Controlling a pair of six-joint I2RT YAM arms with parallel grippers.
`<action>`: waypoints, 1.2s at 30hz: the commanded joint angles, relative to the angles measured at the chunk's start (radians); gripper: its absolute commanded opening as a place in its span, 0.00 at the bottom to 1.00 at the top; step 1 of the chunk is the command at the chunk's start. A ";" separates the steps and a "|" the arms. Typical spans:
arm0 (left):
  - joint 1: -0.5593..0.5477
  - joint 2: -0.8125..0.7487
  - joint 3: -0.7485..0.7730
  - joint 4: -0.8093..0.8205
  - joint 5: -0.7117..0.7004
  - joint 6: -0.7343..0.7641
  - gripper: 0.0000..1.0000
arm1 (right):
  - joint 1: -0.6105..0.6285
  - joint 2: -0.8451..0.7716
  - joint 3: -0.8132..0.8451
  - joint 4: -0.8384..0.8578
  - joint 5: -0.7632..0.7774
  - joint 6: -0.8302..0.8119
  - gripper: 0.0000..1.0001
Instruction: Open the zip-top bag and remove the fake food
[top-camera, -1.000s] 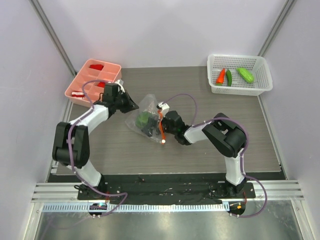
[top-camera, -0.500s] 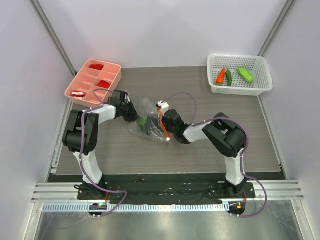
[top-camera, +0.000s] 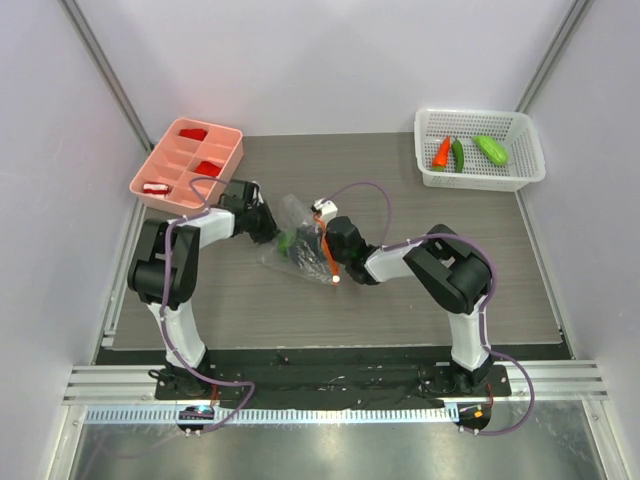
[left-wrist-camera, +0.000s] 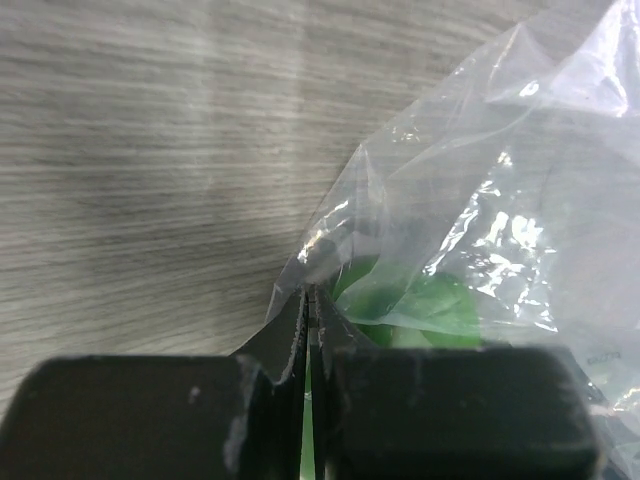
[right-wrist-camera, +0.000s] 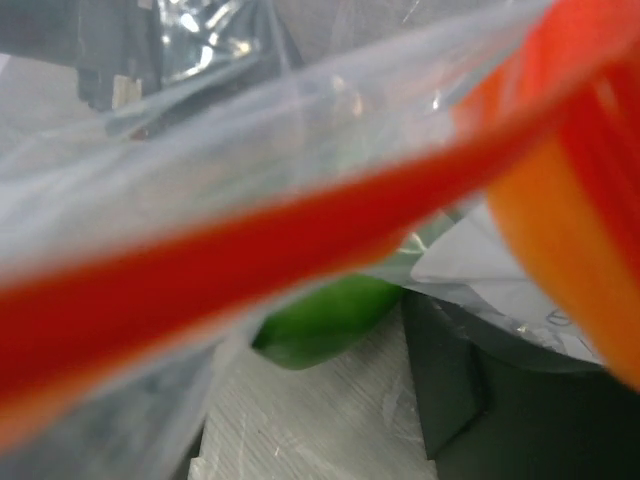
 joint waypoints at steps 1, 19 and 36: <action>-0.026 -0.048 0.013 -0.039 0.109 -0.023 0.00 | 0.003 -0.002 0.040 0.067 0.043 -0.023 0.61; 0.080 -0.426 -0.226 0.127 0.129 -0.150 0.61 | 0.002 -0.276 -0.063 -0.121 0.034 0.058 0.01; 0.156 -0.694 -0.524 0.270 0.062 -0.604 0.73 | 0.000 -0.346 -0.069 -0.132 -0.012 0.089 0.01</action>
